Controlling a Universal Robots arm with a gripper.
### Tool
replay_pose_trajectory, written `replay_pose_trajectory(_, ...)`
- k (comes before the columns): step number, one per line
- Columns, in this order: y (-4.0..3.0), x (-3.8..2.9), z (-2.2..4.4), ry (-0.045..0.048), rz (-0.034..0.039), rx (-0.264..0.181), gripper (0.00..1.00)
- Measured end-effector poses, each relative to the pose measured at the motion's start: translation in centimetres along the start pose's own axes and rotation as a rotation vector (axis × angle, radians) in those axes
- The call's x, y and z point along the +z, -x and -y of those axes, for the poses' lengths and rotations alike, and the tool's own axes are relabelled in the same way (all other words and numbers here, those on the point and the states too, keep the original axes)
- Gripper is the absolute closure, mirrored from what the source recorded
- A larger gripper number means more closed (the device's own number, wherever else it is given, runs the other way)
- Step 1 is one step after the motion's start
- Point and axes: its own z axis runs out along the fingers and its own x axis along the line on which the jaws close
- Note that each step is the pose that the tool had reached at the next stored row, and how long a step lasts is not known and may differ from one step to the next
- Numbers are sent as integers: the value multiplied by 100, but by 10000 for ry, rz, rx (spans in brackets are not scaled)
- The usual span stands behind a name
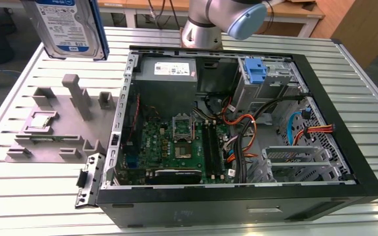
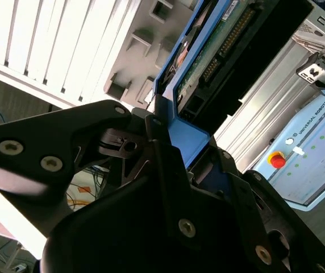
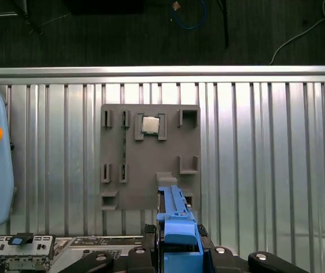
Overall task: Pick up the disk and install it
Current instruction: 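Pick up the disk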
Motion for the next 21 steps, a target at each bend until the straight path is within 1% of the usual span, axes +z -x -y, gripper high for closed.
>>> replay_pose_trajectory(12, 8, -3, 236, 0, -1, 0, 63)
replay_pose_trajectory(14, 8, 0, 255, 0, -5, 0, 63)
replay_pose_trajectory(18, 3, 2, 260, 0, -22, 0, 63)
replay_pose_trajectory(21, -15, 4, 260, -1, -31, 1, 63)
